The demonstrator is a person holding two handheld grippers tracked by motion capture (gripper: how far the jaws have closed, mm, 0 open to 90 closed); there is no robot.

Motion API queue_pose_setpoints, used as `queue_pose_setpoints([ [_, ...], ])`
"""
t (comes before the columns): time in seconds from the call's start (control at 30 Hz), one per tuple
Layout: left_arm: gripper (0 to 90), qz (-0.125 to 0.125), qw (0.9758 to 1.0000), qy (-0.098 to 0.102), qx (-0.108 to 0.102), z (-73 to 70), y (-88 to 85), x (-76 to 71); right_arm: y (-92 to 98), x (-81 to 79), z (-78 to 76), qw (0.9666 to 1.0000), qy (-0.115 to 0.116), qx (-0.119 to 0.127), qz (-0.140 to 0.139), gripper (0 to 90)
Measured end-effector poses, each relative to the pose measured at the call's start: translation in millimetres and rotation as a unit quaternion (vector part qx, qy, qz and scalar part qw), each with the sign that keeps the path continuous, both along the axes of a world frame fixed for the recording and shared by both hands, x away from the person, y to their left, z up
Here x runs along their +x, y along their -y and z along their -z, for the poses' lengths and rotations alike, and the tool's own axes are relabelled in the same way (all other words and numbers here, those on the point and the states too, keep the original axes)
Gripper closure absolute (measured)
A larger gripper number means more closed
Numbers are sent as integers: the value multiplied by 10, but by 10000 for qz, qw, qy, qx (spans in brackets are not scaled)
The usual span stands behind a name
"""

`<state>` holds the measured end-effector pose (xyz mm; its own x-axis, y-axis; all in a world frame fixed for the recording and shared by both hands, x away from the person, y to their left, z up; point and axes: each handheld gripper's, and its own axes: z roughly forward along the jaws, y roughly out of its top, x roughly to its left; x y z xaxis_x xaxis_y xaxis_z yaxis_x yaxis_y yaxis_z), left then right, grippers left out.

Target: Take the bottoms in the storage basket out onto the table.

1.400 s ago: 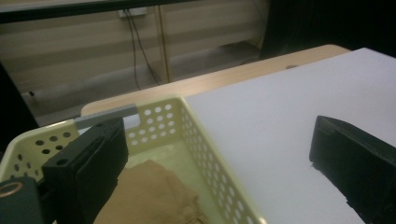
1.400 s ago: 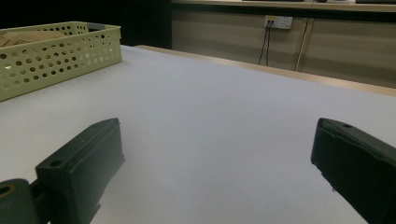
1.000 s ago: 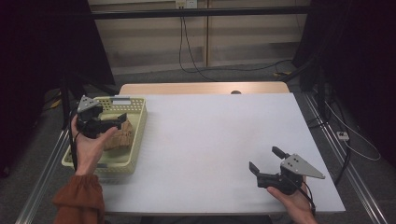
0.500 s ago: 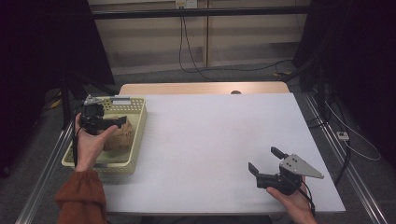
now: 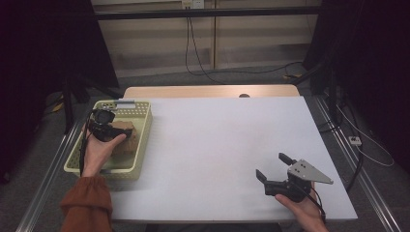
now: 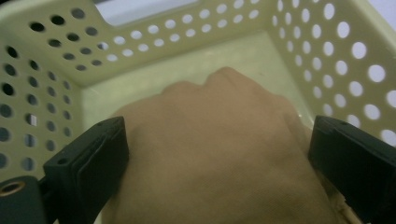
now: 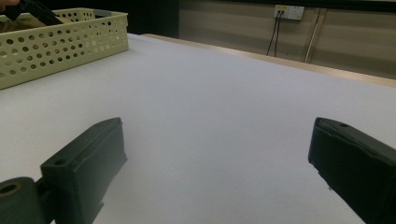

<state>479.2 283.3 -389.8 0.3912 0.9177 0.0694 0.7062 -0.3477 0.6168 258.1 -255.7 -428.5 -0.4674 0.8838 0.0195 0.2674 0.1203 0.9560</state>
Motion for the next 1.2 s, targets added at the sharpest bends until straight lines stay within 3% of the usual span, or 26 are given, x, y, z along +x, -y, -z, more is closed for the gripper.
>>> queue_pose_setpoints([
  [0.13, 51, -32, 9998, -209, 32, 45, 9, 29, -11, 5, 8, 10000, -28, -33, -54, 39],
  [0.23, 39, -144, 9988, -457, -82, 74, -25, 48, -14, 0, 7, 10000, -34, -35, -72, 39],
  [0.3, 19, -199, 9971, -700, -243, 104, -68, 66, -11, -3, 7, 10000, -37, -40, -77, 40],
  [0.33, 17, -256, 9949, -893, -387, 134, -98, 85, -10, -2, 9, 10000, -41, -47, -76, 40],
  [0.4, 15, -270, 9927, -1071, -485, 166, -132, 105, -12, 3, 11, 9999, -50, -44, -77, 40],
  [0.5, 17, -278, 9919, -1149, -464, 189, -113, 107, -19, 0, 11, 9999, -48, -59, -90, 40],
  [0.7, 57, -121, 9898, -1406, -173, 249, -34, 122, -21, 2, 13, 9999, -51, -61, -101, 41],
  [0.8, 100, -34, 9884, -1517, -114, 285, -10, 133, -26, 3, 15, 9999, -68, -69, -120, 42],
  [0.83, 153, -29, 9877, -1560, -129, 294, -8, 134, -30, 5, 15, 9999, -55, -75, -128, 43],
  [1.0, 301, -23, 9877, -1564, -72, 296, 21, 104, -26, 2, 14, 9999, -55, -69, -131, 44],
  [1.2, 413, 15, 9891, -1474, -58, 294, 24, 70, -34, -1, 14, 9998, -56, -89, -156, 44],
])
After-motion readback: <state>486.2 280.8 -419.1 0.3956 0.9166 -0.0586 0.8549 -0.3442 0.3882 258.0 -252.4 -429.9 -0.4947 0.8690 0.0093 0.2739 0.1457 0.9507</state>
